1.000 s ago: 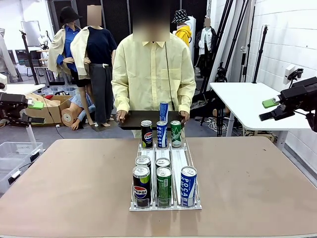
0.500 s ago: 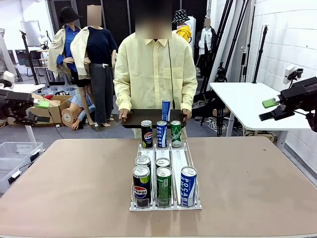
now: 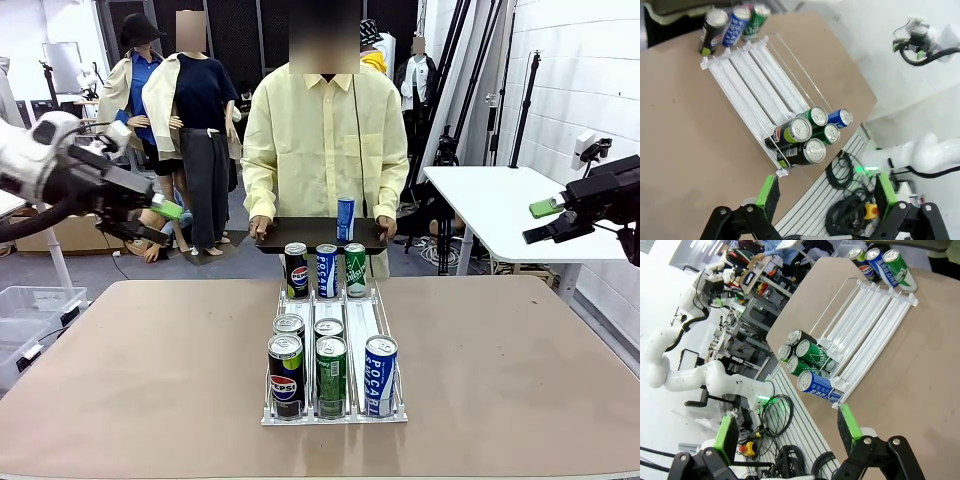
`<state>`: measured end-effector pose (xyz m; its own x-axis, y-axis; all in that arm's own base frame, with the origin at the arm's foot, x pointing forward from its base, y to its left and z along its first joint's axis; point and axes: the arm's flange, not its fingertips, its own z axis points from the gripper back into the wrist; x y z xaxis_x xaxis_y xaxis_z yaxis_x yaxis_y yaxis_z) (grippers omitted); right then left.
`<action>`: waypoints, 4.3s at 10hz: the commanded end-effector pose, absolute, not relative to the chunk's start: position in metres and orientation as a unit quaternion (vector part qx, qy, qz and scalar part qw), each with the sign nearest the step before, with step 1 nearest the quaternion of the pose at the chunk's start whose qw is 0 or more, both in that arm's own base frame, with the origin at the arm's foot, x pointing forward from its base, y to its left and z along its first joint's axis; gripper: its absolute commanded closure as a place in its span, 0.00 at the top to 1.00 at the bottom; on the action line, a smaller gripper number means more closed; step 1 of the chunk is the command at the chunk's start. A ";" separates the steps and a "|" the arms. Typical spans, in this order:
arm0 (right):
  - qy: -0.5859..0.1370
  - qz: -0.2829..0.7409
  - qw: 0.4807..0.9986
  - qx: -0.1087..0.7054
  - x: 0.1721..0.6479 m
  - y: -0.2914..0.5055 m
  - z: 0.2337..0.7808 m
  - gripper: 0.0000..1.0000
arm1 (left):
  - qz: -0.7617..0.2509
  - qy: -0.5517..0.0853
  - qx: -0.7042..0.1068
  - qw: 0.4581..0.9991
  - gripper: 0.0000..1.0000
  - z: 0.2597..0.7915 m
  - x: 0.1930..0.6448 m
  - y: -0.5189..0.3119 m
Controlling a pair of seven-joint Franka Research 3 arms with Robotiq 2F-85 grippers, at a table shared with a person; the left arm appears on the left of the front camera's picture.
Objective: Retrieve and hand over the desired beverage to the person.
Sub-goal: Pick up another can of the same type that the person held from the Automatic Can Dispenser.
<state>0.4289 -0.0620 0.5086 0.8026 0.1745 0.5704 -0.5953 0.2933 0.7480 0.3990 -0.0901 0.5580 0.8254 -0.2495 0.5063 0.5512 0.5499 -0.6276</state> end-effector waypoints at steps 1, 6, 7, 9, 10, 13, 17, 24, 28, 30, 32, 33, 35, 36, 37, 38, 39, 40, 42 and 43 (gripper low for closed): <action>-0.198 0.245 0.779 0.541 0.429 -0.062 0.510 1.00 | -0.258 -0.160 -0.336 0.892 1.00 0.566 0.394 -0.137; -0.198 0.245 0.779 0.541 0.429 -0.062 0.510 1.00 | -0.313 -0.109 -0.234 0.914 1.00 0.571 0.373 -0.257; -0.198 0.245 0.779 0.541 0.429 -0.062 0.510 1.00 | -0.314 -0.095 -0.223 0.918 1.00 0.569 0.368 -0.275; -0.198 0.245 0.779 0.541 0.429 -0.062 0.510 1.00 | -0.324 -0.077 -0.183 0.925 1.00 0.559 0.353 -0.315; -0.198 0.245 0.779 0.541 0.429 -0.062 0.510 1.00 | -0.329 -0.076 -0.162 0.927 1.00 0.553 0.349 -0.331; -0.198 0.245 0.779 0.541 0.429 -0.062 0.510 1.00 | -0.302 -0.075 -0.110 0.944 1.00 0.525 0.345 -0.371; -0.198 0.245 0.779 0.541 0.429 -0.062 0.510 1.00 | -0.271 -0.079 -0.062 0.957 1.00 0.489 0.336 -0.408; -0.198 0.245 0.779 0.541 0.429 -0.062 0.510 1.00 | -0.217 -0.089 -0.034 0.972 1.00 0.468 0.343 -0.425; -0.198 0.245 0.779 0.541 0.429 -0.062 0.510 1.00 | -0.223 -0.081 -0.040 0.971 1.00 0.469 0.342 -0.414; -0.198 0.245 0.779 0.541 0.429 -0.062 0.510 1.00 | -0.223 -0.081 -0.040 0.971 1.00 0.469 0.342 -0.414; -0.198 0.245 0.779 0.541 0.429 -0.062 0.510 1.00 | -0.223 -0.081 -0.040 0.971 1.00 0.469 0.342 -0.414; -0.198 0.245 0.779 0.541 0.429 -0.062 0.510 1.00 | -0.223 -0.076 -0.042 0.971 1.00 0.466 0.344 -0.416; -0.198 0.245 0.779 0.541 0.429 -0.062 0.510 1.00 | -0.236 -0.050 -0.034 0.970 1.00 0.461 0.343 -0.426; -0.198 0.245 0.779 0.541 0.429 -0.062 0.510 1.00 | -0.235 -0.052 -0.032 0.970 1.00 0.460 0.343 -0.432; -0.198 0.245 0.779 0.541 0.429 -0.062 0.510 1.00 | -0.232 -0.048 -0.029 0.971 1.00 0.459 0.343 -0.435; -0.198 0.245 0.779 0.541 0.429 -0.062 0.510 1.00 | -0.223 -0.044 -0.022 0.973 1.00 0.455 0.344 -0.438; -0.198 0.245 0.779 0.541 0.429 -0.062 0.510 1.00 | -0.215 -0.047 -0.028 0.975 1.00 0.454 0.346 -0.438; -0.198 0.245 0.779 0.541 0.429 -0.062 0.510 1.00 | -0.212 -0.045 -0.026 0.976 1.00 0.453 0.345 -0.437; -0.198 0.245 0.779 0.541 0.429 -0.062 0.510 1.00 | -0.209 -0.045 -0.021 0.977 1.00 0.451 0.347 -0.437; -0.198 0.245 0.779 0.541 0.429 -0.062 0.510 1.00 | -0.208 -0.048 -0.018 0.977 1.00 0.450 0.349 -0.437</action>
<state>0.4288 -0.0623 0.5087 0.8026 0.1738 0.5707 -0.5953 0.2937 0.7479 0.3474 -0.4311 0.4487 0.8989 -0.4284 0.0920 0.4340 0.8995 -0.0511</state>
